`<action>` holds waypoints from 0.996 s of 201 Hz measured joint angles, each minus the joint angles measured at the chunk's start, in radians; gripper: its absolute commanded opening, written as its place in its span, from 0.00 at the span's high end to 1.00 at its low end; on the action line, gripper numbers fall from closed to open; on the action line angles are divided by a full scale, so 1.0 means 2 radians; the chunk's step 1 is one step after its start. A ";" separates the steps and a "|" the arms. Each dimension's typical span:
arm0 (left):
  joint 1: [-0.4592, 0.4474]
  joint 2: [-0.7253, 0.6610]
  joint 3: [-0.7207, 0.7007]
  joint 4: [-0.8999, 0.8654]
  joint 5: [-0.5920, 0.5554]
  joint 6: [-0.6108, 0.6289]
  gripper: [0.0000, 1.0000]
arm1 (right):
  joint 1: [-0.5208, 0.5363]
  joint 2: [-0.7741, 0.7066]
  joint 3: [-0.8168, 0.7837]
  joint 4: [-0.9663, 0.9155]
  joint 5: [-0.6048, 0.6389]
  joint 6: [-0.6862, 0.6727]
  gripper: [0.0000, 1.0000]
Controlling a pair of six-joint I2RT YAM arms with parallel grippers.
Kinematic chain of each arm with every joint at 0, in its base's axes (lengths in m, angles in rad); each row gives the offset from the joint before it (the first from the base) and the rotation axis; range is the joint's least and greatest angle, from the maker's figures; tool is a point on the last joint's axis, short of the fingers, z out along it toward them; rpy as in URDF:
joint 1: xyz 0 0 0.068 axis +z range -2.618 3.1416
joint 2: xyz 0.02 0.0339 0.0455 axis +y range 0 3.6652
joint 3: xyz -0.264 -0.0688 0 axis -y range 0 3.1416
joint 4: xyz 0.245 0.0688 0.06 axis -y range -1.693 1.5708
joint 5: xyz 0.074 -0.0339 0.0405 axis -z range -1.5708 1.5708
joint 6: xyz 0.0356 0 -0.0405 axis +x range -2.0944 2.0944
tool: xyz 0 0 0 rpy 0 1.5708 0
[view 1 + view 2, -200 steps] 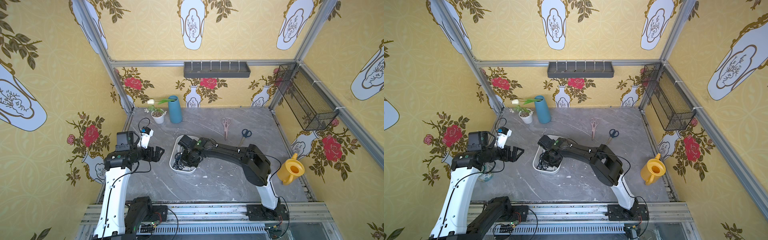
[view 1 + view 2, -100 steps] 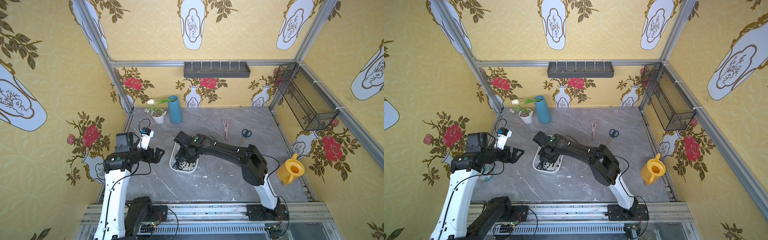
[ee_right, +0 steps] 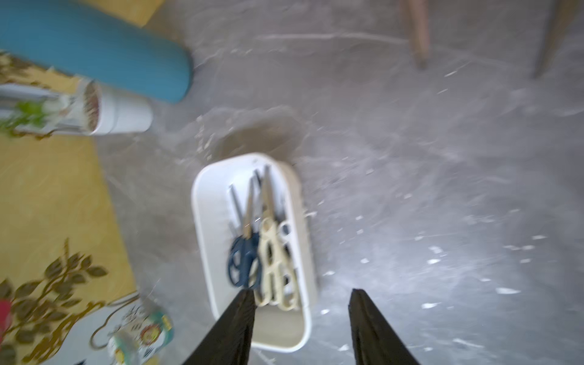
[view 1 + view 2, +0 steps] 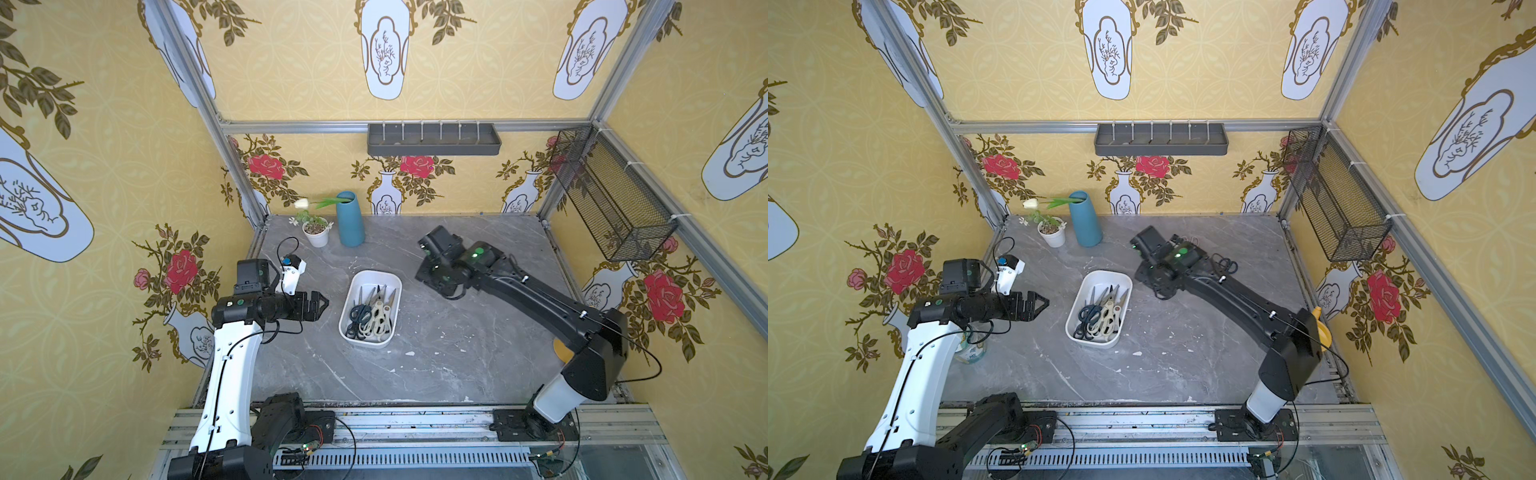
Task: Put the scissors into the storage box
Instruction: Pick up the scissors from the center of the board.
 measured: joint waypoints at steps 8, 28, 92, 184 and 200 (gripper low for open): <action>0.006 0.007 0.001 0.000 0.000 -0.002 0.00 | -0.041 -0.014 -0.021 0.001 -0.006 -0.027 0.41; 0.025 0.028 0.003 -0.003 0.007 -0.001 0.00 | -0.135 -0.027 -0.048 0.003 -0.035 -0.098 0.41; 0.076 0.084 0.005 -0.012 0.043 0.020 0.03 | -0.382 0.053 -0.061 0.047 -0.078 -0.218 0.48; -0.025 0.106 -0.012 0.011 0.018 0.061 0.06 | -0.396 0.247 0.032 0.090 -0.110 -0.281 0.62; -0.027 0.119 -0.006 0.011 0.014 0.064 0.06 | -0.389 0.259 0.050 0.090 -0.111 -0.284 0.62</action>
